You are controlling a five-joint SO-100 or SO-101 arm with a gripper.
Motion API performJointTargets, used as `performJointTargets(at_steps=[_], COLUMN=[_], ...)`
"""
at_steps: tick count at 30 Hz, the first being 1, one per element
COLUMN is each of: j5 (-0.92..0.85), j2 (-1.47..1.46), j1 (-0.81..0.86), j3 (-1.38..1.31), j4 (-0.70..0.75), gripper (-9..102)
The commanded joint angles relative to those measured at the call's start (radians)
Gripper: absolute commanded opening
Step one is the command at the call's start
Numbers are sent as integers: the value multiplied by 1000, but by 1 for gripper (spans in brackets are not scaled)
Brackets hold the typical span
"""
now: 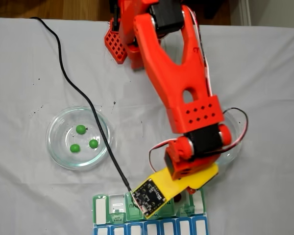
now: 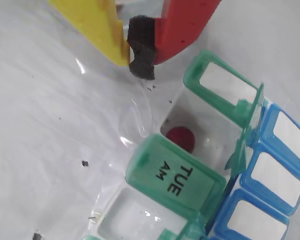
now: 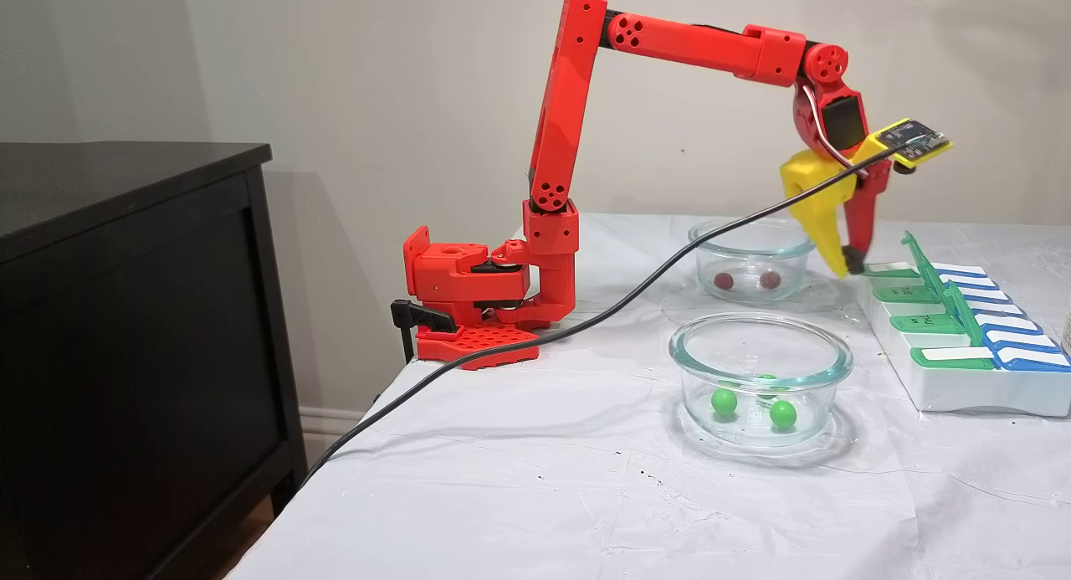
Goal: Sort medicines into box.
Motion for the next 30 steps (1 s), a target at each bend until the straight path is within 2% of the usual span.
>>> performJointTargets(at_steps=[1, 5, 11, 15, 23, 30], j5=[-12, -3, -3, 6, 37, 58], j2=[124, 176, 127, 121, 127, 147], j1=[-60, -114, -193, -232, -270, -282], j3=[-172, -130, -202, -193, -127, -14], j4=[178, 179, 344, 390, 402, 337], gripper=[0, 0, 0, 0, 0, 0])
